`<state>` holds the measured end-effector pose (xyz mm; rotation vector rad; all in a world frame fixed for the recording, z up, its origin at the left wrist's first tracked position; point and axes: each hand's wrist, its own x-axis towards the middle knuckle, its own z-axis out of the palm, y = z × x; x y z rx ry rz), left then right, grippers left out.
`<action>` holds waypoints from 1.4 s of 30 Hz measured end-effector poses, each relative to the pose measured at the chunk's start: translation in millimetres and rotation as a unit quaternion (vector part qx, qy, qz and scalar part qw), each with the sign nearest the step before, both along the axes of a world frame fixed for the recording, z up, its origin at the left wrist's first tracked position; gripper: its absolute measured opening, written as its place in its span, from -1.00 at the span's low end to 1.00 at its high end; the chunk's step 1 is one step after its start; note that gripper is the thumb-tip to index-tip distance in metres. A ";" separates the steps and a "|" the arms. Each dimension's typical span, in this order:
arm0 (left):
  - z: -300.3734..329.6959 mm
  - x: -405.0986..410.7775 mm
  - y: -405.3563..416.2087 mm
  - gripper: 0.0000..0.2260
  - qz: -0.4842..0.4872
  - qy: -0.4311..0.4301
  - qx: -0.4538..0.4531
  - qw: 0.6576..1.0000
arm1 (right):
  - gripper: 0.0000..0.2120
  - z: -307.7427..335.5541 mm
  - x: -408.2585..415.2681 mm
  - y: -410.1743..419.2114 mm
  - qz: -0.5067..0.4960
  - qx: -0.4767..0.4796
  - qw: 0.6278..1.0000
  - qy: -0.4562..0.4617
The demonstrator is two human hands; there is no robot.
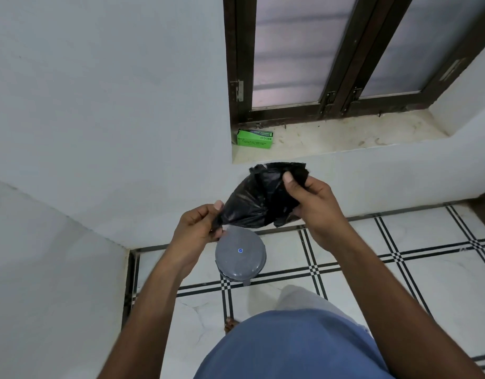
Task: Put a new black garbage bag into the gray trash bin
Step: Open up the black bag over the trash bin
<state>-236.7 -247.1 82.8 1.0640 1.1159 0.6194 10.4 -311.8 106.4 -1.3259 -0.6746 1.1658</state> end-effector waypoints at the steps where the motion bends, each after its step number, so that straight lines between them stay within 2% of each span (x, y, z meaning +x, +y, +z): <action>1: 3.1 2.6 -2.7 -0.67 0.011 -0.001 0.013 1.000 | -0.71 1.8 0.9 1.3 -0.003 -0.004 0.999 0.045; 3: 13.0 10.2 -6.1 -0.53 0.012 0.010 0.033 0.999 | -0.71 1.7 2.5 4.7 0.001 -0.006 0.997 0.076; 6: 26.3 20.6 -6.6 -0.24 -0.027 0.025 0.079 0.996 | -0.83 1.5 5.8 7.9 0.050 -0.004 0.999 -0.005; 7: 29.6 25.3 -6.4 -0.26 -0.048 0.029 0.112 0.992 | -0.82 2.8 9.1 8.8 0.071 -0.004 0.997 -0.014; 9: 33.3 34.4 -3.1 -0.51 -0.071 0.051 0.160 0.983 | -0.66 4.8 15.0 11.0 0.107 -0.004 0.994 -0.032; 11: 34.9 46.1 0.6 -0.72 -0.061 0.040 0.161 0.984 | -0.49 9.6 25.4 13.5 0.104 -0.021 0.993 -0.050; 14: 36.3 59.9 -1.3 -0.66 -0.041 -0.024 0.104 0.993 | -0.60 17.2 41.3 13.0 0.027 -0.059 0.996 -0.057; 15: 36.5 64.6 -3.4 -0.68 -0.027 -0.043 0.081 0.995 | -0.56 19.0 44.1 10.9 -0.005 -0.065 0.993 -0.095; 17: 35.8 74.0 -9.0 -0.69 0.006 -0.047 0.056 0.997 | -0.34 15.7 46.4 4.5 -0.070 -0.062 0.970 -0.223; 19: 35.5 89.8 -14.2 -0.59 0.037 -0.045 0.060 0.996 | -0.36 17.3 46.9 -4.7 -0.088 -0.037 0.954 -0.285; 21: 35.5 99.6 -16.0 -0.59 0.050 -0.046 0.071 0.995 | -0.41 23.4 41.8 -8.3 -0.027 -0.033 0.968 -0.247; 23: 38.1 109.1 -20.1 -0.70 0.027 -0.044 0.076 0.996 | -0.47 28.4 41.5 -11.0 0.048 -0.038 0.984 -0.167; 25: 41.2 119.1 -23.2 -0.76 -0.014 -0.054 0.066 0.996 | -0.72 25.8 48.7 -10.5 0.066 -0.026 0.988 -0.133; 27: 44.0 124.9 -24.2 -0.72 -0.020 -0.083 0.030 0.996 | -0.88 20.1 57.2 -9.5 0.052 -0.010 0.989 -0.137; 29: 45.9 131.5 -25.9 -0.67 0.006 -0.076 0.019 0.997 | -0.89 18.6 65.4 -9.9 0.057 -0.011 0.991 -0.124; 32: 44.6 139.2 -29.3 -0.77 0.058 -0.021 0.064 0.996 | -0.87 19.1 72.8 -8.5 0.053 -0.022 0.993 -0.106; 36: 42.8 138.3 -25.1 -0.79 0.155 -0.029 0.065 0.985 | -0.85 14.9 84.0 -6.0 -0.005 -0.049 0.996 -0.079; 42: 42.9 135.4 -28.1 -0.68 0.135 -0.055 0.057 0.988 | -0.86 8.9 84.0 -5.4 -0.017 -0.060 0.997 0.035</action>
